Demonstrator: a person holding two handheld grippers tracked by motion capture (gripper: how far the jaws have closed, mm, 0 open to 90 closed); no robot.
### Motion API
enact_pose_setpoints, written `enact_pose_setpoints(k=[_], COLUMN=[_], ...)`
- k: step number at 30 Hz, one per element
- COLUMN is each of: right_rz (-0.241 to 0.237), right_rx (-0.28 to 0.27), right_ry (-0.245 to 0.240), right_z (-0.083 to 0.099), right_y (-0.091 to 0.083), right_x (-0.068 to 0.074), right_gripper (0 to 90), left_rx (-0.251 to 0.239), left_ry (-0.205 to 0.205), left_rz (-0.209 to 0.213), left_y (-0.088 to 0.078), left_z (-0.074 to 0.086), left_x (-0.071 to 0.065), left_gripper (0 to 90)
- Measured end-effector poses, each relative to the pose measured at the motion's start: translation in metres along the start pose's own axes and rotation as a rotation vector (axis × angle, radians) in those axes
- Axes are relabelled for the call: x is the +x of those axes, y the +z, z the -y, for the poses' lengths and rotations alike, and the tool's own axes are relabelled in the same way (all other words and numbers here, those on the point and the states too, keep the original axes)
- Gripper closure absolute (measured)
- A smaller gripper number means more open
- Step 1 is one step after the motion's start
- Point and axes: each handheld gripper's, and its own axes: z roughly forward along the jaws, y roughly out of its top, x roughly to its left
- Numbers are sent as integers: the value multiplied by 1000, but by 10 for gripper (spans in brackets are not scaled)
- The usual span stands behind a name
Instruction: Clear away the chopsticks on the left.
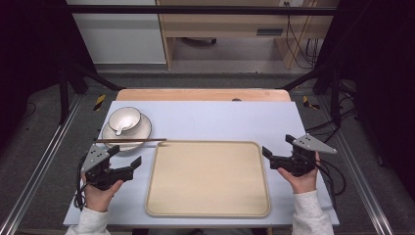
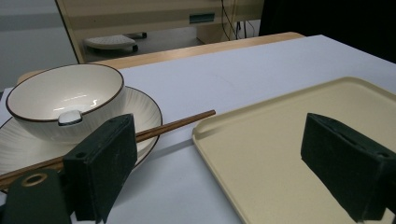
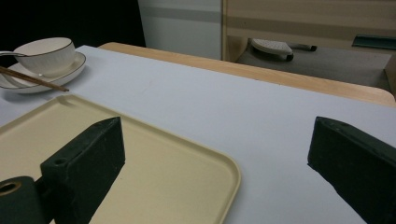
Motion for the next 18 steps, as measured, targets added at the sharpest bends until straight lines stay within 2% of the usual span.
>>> enact_pose_setpoints(k=[11,18], right_rz=[-4,-6], right_rx=[1,2], right_ry=[4,-9], right_z=[1,-1], right_y=[0,1], right_x=[1,4], right_gripper=[43,43], left_rx=[29,65], left_ry=[5,20], left_rz=[-8,-19], left_y=[3,7], left_z=[4,7], left_x=[9,25], left_gripper=[107,115])
